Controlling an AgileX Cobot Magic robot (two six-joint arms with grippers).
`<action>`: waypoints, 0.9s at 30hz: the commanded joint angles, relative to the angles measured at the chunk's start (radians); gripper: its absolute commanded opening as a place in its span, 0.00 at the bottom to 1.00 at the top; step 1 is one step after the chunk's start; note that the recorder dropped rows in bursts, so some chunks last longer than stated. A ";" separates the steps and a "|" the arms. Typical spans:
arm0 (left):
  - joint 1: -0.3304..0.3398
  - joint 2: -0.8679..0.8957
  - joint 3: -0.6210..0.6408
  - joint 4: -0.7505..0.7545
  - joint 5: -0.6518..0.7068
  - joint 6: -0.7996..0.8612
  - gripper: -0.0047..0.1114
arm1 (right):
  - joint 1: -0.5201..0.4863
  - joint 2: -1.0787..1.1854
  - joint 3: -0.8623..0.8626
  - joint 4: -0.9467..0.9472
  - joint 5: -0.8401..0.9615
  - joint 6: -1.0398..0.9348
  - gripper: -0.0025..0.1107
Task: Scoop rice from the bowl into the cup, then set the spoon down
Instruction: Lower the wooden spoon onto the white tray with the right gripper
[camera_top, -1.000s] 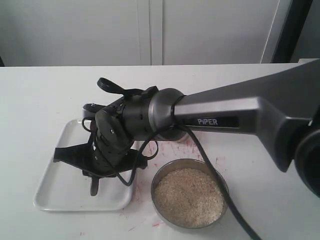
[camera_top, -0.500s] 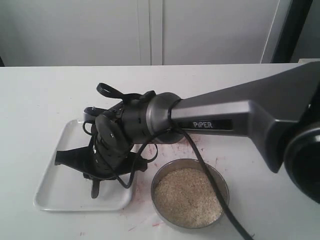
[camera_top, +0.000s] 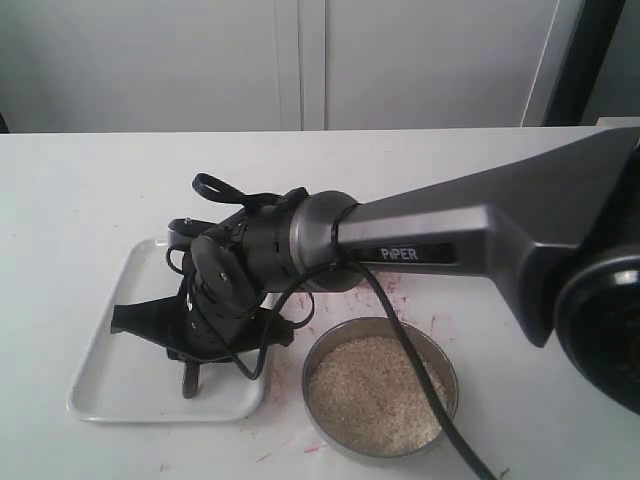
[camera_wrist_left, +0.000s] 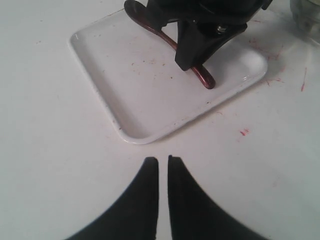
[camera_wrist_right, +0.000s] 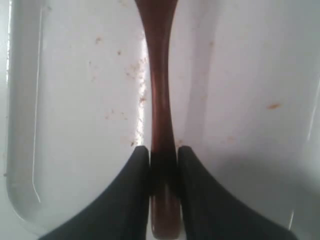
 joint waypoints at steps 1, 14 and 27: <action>-0.007 -0.003 0.005 -0.005 0.003 0.003 0.16 | 0.001 -0.002 0.003 -0.011 -0.006 0.002 0.02; -0.007 -0.003 0.005 -0.005 0.003 0.003 0.16 | 0.001 -0.002 0.003 -0.011 -0.001 -0.001 0.30; -0.007 -0.003 0.005 -0.005 0.003 0.003 0.16 | 0.001 -0.066 0.003 -0.008 -0.074 0.026 0.34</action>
